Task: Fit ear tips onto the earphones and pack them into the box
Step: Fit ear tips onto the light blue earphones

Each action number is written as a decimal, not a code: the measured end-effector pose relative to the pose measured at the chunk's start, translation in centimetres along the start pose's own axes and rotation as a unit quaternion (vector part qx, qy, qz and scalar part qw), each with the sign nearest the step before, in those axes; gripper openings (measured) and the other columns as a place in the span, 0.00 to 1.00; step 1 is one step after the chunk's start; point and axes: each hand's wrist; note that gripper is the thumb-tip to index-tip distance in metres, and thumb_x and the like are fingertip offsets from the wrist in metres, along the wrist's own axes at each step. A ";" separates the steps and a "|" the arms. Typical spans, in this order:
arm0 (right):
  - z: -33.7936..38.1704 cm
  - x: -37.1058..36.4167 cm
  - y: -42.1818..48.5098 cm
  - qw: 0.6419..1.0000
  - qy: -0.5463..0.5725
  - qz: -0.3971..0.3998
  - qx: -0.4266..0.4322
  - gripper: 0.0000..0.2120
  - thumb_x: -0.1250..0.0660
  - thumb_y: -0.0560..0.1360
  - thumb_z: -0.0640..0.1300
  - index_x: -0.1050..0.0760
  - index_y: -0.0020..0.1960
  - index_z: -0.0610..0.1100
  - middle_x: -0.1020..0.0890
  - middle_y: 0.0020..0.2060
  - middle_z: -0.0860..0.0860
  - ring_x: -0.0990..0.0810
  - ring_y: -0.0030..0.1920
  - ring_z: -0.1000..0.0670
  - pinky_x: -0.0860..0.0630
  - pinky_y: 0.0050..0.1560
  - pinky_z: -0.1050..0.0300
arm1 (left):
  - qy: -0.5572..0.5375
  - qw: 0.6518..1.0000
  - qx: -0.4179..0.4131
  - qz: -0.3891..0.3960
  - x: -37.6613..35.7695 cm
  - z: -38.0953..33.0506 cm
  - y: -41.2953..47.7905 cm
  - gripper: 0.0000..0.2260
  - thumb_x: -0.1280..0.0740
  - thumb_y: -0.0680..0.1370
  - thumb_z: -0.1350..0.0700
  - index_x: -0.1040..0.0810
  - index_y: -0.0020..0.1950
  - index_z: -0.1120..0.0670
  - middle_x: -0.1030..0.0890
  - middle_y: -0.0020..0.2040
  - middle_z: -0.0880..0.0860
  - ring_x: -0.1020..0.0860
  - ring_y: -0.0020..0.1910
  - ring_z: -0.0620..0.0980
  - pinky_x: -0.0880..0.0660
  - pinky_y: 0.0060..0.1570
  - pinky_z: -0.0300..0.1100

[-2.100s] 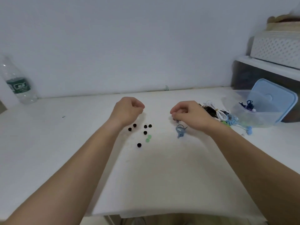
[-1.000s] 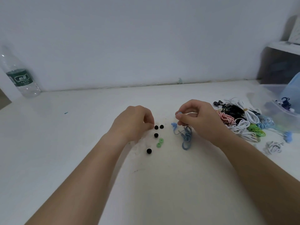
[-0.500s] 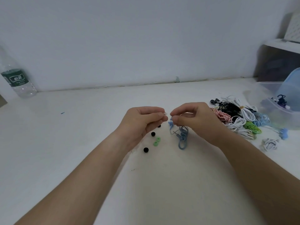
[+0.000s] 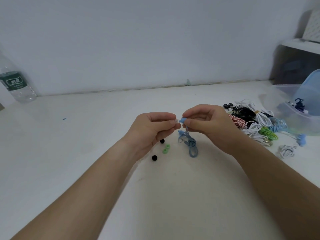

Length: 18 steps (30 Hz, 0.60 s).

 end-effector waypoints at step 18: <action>-0.2 0.2 0.1 1.000 -0.018 0.001 0.002 0.07 0.28 0.73 0.30 0.17 0.47 0.40 0.14 0.42 0.43 0.16 0.41 0.47 0.18 0.49 0.54 | 0.037 0.999 -0.014 0.026 0.0 -0.1 -0.2 0.07 0.31 0.76 0.69 0.17 0.48 0.59 0.13 0.46 0.57 0.14 0.46 0.51 0.20 0.43 0.35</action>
Point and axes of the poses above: each hand's wrist, its own y-axis towards the middle knuckle, its own x-axis out of the back of the hand, z = x × y
